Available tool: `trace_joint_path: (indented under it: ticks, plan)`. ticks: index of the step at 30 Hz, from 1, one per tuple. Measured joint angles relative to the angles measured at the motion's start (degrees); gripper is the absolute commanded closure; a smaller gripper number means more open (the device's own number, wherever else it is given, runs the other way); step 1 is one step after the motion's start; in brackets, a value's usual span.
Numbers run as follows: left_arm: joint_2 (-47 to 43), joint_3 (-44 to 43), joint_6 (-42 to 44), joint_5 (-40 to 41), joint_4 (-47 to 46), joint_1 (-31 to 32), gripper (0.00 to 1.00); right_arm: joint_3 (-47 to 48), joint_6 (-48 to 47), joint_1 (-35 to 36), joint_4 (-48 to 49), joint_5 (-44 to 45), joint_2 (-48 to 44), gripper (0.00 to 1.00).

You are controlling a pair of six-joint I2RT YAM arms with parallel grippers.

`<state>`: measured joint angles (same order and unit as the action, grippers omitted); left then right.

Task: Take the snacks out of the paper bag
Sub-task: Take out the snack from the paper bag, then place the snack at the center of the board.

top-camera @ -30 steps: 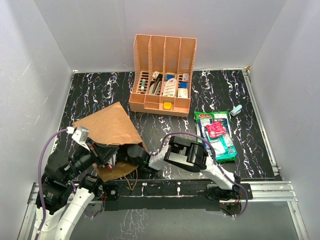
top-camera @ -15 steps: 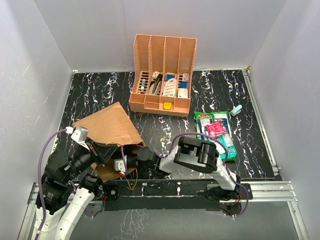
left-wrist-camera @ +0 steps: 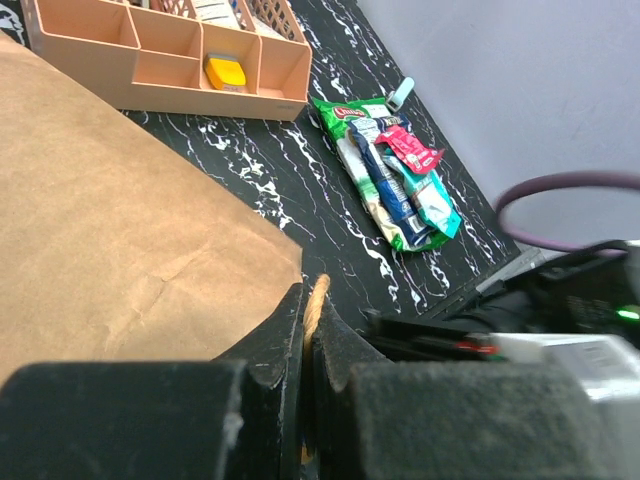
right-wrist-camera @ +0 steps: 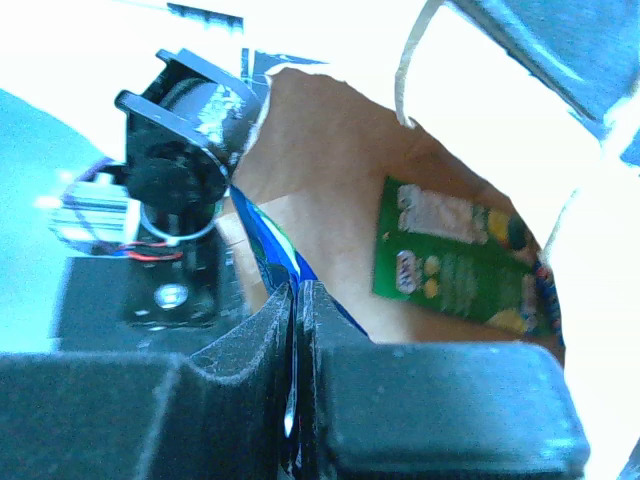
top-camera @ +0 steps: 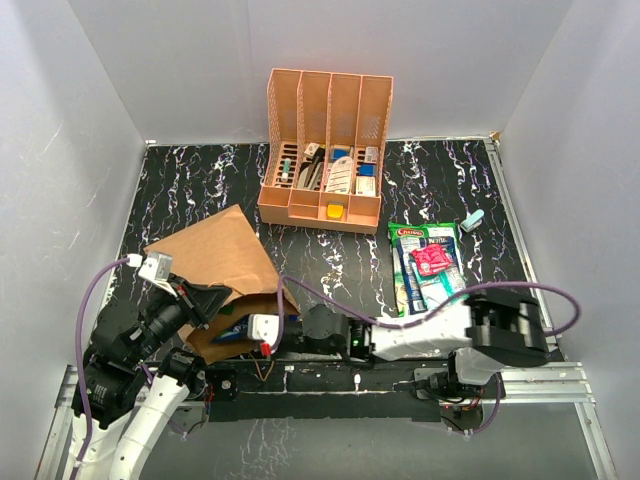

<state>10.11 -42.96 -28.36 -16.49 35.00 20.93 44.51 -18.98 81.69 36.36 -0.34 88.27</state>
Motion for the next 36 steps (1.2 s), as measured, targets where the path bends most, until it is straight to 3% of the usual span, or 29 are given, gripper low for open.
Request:
trace_joint_path:
  ticks: [9,13,17,24,29,36]
  plan:
    - [0.0,0.0,-0.9,2.4,0.3,-0.2,1.00,-1.0,27.2,1.0,-29.3,7.3,-26.8,0.93]
    - [0.0,0.0,-1.2,2.7,0.3,-0.2,1.00,-3.5,38.0,1.0,-37.7,15.6,-38.9,0.93]
    - [0.0,0.0,-1.3,2.8,0.3,-0.2,1.00,-6.8,46.1,0.9,-42.0,24.0,-44.8,0.93]
    - [0.7,0.0,-1.3,2.8,0.3,-0.2,1.00,-6.6,55.2,-2.8,-49.0,32.9,-35.8,0.93]
    - [0.8,0.0,-1.3,2.8,0.4,-0.2,1.00,-6.3,57.2,-18.9,-51.0,23.2,-28.5,0.93]
    - [0.8,0.0,-1.3,2.8,0.6,-0.2,1.00,-5.0,57.1,-28.7,-51.7,14.1,-25.5,0.93]
